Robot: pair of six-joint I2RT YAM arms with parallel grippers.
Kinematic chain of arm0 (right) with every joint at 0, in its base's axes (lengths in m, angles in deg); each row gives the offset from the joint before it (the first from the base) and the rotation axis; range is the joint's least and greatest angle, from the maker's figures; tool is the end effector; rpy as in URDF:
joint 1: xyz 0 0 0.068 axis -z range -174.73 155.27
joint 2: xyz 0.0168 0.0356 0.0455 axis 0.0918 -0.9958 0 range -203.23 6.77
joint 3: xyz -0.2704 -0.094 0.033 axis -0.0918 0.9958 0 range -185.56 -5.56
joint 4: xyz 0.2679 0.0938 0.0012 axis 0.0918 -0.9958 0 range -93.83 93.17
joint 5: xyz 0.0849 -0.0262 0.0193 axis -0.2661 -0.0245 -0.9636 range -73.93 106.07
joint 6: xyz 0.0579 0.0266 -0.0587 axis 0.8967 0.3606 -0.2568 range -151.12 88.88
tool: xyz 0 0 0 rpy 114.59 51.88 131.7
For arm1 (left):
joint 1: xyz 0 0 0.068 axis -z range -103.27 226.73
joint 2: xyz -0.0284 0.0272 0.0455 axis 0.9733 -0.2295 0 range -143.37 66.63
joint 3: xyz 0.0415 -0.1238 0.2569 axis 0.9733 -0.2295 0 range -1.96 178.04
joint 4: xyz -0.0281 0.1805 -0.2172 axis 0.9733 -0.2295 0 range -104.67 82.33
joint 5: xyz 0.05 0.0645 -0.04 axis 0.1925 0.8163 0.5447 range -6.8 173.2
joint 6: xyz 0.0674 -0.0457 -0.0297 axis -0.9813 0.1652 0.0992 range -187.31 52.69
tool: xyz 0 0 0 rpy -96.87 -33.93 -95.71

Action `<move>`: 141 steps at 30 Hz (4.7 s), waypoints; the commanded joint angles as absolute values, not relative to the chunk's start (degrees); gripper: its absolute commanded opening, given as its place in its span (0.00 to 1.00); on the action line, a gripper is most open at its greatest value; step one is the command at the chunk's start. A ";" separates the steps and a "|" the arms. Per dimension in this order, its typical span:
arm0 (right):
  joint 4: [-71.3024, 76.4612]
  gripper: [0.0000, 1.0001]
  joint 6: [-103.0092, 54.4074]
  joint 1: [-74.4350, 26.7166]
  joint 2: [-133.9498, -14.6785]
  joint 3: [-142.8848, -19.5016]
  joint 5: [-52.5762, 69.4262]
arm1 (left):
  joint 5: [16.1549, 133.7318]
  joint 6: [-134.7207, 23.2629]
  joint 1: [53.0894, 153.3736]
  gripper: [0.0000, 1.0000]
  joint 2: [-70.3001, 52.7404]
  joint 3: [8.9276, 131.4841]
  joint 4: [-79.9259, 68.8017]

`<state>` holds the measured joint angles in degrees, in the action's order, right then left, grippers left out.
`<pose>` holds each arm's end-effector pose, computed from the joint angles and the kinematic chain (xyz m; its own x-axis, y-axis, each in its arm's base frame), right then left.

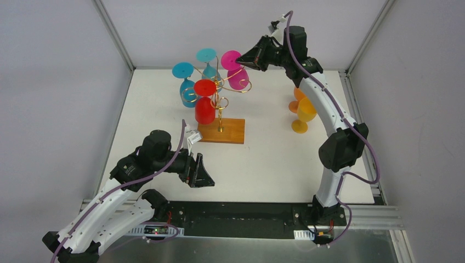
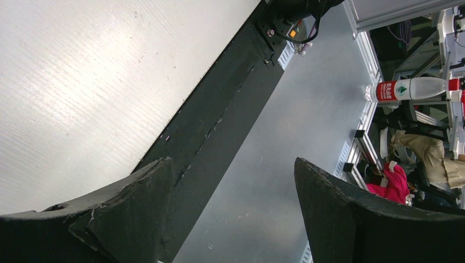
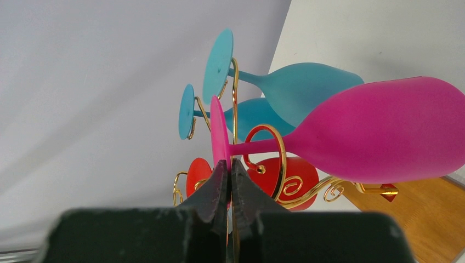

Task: Take the wine glass off the wine glass rack
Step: Pick up the wine glass from the wine rack.

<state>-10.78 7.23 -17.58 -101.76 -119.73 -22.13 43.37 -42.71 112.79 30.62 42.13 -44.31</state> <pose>0.4454 0.2391 0.4456 -0.6436 0.2580 -0.7205 -0.5988 0.4166 0.6840 0.1069 -0.1385 0.3117 -0.7289 0.1353 -0.6712 0.6637 0.3805 -0.6440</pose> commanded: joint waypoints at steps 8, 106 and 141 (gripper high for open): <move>-9.30 0.00 11.20 -17.92 -101.66 -124.12 -21.47 | 44.16 -43.83 113.12 0.82 30.17 41.78 -43.62; -15.82 0.00 19.32 -19.51 -105.35 -131.79 -19.33 | 44.70 -43.58 113.12 0.83 31.40 41.71 -43.70; -11.93 0.00 18.46 -10.53 -97.04 -118.83 -19.23 | 46.01 -43.67 113.10 0.89 30.29 42.05 -44.24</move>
